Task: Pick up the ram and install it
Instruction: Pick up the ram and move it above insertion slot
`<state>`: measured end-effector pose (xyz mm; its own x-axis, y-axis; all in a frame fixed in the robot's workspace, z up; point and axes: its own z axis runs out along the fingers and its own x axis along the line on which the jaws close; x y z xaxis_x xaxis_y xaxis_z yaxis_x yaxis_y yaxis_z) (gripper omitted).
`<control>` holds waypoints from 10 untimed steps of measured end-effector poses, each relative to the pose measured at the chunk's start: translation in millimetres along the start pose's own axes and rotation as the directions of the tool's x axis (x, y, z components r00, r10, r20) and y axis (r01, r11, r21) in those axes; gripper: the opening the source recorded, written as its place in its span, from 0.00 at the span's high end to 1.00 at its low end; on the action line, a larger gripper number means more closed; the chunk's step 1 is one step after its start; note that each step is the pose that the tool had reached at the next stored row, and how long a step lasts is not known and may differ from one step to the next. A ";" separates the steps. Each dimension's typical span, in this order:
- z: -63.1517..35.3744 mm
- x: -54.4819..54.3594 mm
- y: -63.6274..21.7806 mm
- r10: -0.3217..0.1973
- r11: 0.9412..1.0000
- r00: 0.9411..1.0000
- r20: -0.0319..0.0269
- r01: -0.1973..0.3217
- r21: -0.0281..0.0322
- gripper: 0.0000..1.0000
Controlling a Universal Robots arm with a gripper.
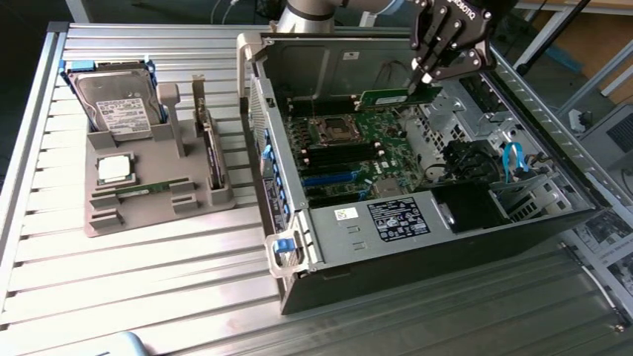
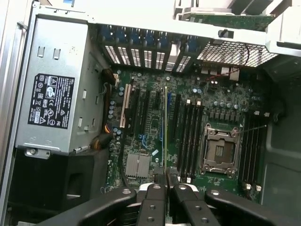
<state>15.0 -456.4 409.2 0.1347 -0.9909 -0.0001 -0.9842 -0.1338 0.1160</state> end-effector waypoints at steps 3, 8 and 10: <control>-0.7 0.8 -5.5 0.000 1.000 1.000 0.000 0.000 -0.002 0.87; -2.2 2.6 -18.6 0.000 1.000 1.000 0.001 0.000 -0.007 0.87; -2.8 3.2 -23.8 0.000 1.000 1.000 0.001 0.000 -0.008 0.87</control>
<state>39.1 -456.4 409.2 0.1348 -0.9909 -0.0012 -0.9832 -0.1339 0.1244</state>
